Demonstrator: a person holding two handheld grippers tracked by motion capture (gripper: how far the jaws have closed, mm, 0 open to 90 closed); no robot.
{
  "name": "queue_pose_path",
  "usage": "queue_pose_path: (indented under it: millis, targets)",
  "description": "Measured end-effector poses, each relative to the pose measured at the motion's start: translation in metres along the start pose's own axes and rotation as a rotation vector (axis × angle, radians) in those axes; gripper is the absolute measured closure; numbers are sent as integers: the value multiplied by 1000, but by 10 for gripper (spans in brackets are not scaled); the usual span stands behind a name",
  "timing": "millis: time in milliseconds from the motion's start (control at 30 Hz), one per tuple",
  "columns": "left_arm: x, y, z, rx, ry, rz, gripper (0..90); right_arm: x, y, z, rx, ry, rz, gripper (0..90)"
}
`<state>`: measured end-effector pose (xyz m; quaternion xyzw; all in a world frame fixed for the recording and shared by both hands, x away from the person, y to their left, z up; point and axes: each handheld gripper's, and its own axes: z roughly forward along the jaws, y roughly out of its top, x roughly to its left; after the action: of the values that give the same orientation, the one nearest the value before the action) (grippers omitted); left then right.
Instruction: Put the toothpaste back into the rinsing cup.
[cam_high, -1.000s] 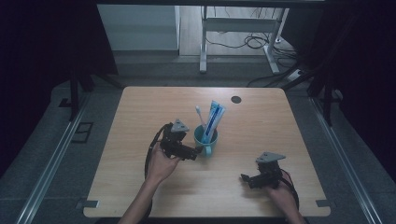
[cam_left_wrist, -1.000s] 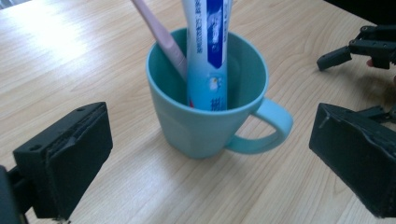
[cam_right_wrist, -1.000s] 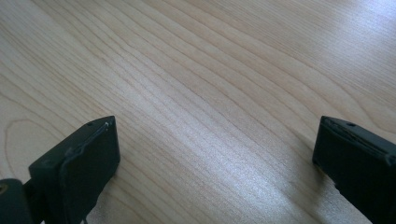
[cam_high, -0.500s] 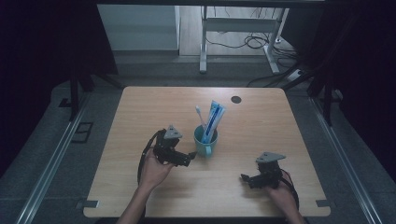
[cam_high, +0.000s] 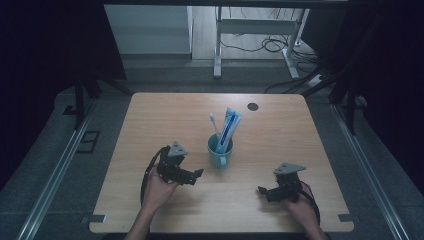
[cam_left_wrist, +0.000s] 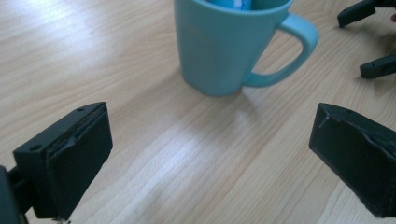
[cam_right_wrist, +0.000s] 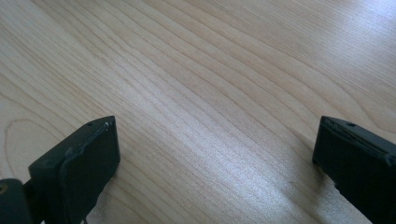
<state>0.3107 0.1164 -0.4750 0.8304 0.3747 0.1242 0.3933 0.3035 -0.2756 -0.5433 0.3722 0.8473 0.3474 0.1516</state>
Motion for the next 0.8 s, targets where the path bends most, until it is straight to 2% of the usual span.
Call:
queue_pose_path:
  millis: [400,800]
  targets:
    - [3,-24,-2,10,7,-19,0,0,0,0,1,0,1,1]
    - [1,-45,6,32,18,-30,0,0,0,0,1,-1,3,1]
